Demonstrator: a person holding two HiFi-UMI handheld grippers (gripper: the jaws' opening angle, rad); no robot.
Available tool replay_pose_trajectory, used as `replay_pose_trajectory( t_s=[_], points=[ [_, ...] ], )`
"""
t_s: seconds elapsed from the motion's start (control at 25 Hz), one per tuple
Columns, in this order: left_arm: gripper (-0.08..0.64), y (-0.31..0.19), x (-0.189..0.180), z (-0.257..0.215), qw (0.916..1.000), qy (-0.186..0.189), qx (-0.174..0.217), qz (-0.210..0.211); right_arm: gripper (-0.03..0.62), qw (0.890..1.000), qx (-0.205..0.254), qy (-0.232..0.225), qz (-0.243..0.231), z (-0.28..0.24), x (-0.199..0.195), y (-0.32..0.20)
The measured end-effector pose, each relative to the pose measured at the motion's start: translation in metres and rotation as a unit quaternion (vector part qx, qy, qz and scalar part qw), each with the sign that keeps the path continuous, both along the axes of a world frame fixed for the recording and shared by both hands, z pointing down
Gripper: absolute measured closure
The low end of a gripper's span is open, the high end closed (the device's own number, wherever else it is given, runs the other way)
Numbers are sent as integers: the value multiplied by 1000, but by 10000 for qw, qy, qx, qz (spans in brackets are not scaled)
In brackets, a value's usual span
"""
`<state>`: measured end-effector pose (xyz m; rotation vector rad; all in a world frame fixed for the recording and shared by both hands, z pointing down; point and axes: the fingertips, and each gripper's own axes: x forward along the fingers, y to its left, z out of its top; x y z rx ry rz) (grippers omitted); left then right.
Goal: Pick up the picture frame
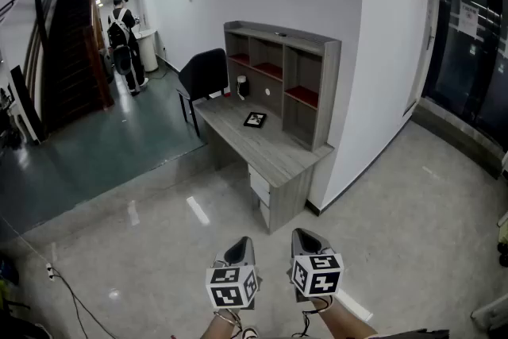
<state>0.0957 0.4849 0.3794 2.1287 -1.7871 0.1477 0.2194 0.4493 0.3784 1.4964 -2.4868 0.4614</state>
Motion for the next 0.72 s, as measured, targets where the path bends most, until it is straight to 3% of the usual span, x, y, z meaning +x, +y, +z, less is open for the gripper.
replay_pose_trajectory(
  t_s=[0.32,0.72],
  points=[
    [548,-19,-26,1,10000,19,-20,68,561,9999,-36,87,44,4,-24,-17],
    [546,-44,-77,2,9993,-114,-52,351,560,9992,-75,-154,368,3,-68,-38]
  ],
)
